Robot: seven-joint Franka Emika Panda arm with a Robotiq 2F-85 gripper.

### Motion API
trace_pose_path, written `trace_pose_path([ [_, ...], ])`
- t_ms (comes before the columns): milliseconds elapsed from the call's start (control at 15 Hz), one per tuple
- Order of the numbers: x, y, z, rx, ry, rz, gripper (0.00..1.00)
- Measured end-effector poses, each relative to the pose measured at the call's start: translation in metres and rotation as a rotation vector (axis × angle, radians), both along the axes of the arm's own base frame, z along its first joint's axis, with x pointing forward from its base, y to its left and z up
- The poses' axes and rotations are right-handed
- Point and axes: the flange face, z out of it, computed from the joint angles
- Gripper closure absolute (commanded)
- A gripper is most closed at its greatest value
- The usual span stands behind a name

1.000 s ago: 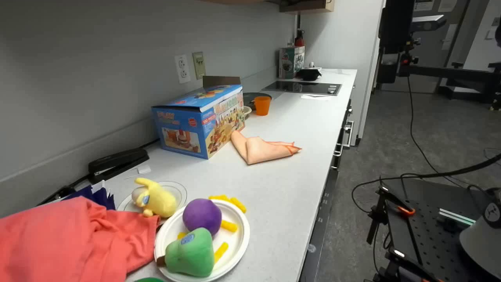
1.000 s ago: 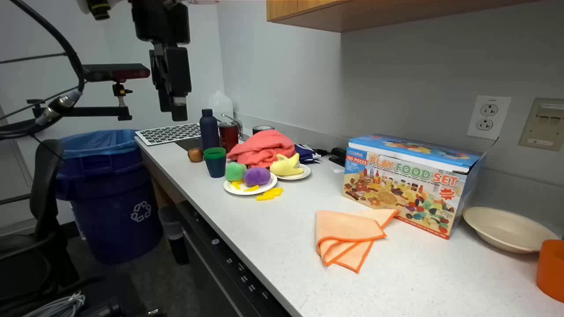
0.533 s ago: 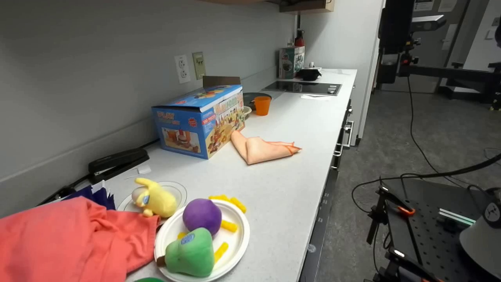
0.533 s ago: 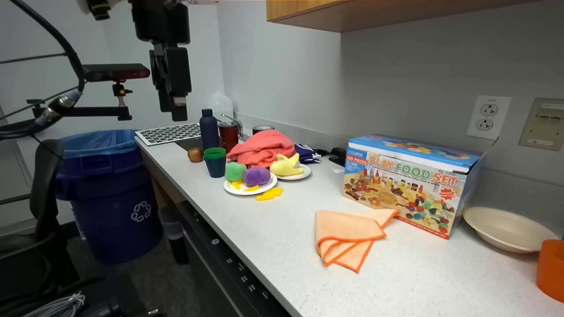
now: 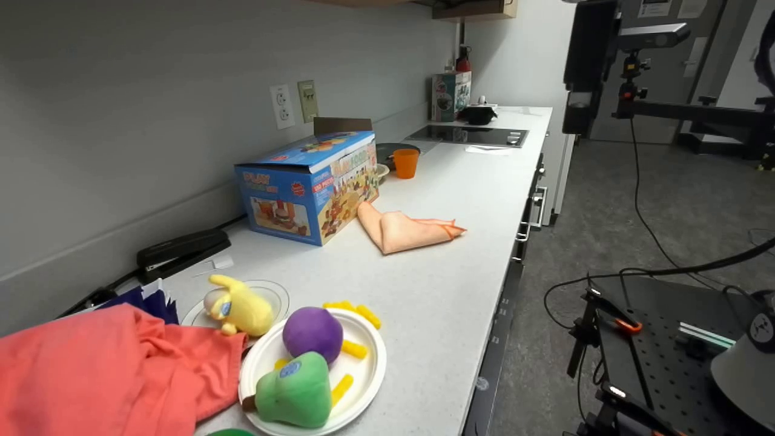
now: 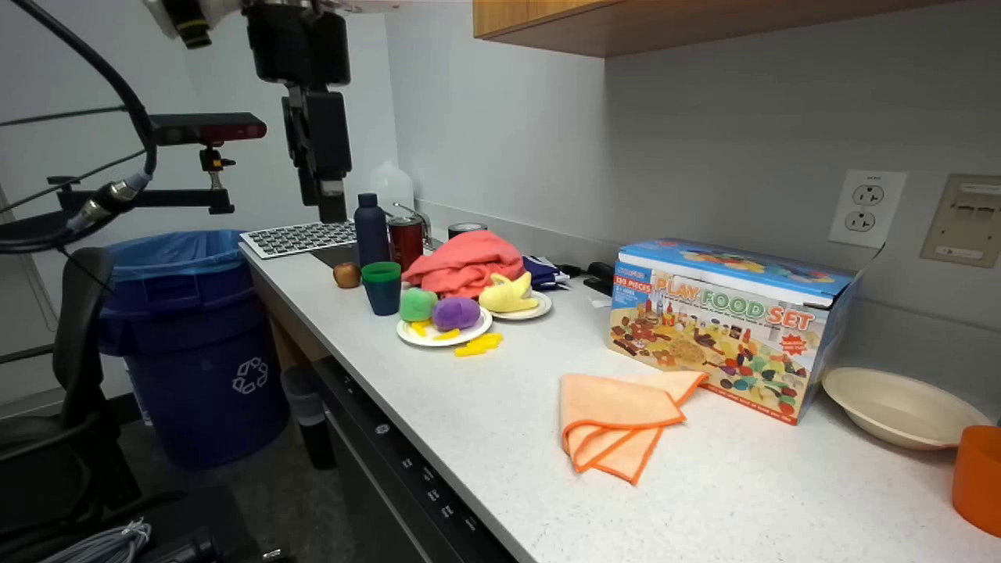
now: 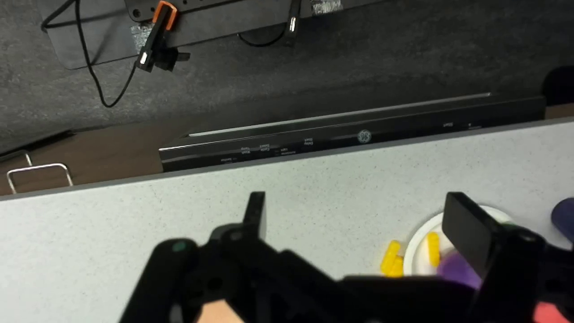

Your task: Fold the towel

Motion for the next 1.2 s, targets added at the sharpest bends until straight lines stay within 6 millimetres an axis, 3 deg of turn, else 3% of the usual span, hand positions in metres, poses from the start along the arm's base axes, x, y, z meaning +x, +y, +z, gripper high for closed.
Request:
trace_pose_path([
  [667,0.066,-0.116,-0.065,-0.114,-0.093,-0.356,0.0],
  [933,0.086,-0.125,-0.084,-0.116,-0.059,-0.375,0.0],
  [1200,0.087,-0.122,-0.087,-0.132,-0.037,-0.31,0.0],
])
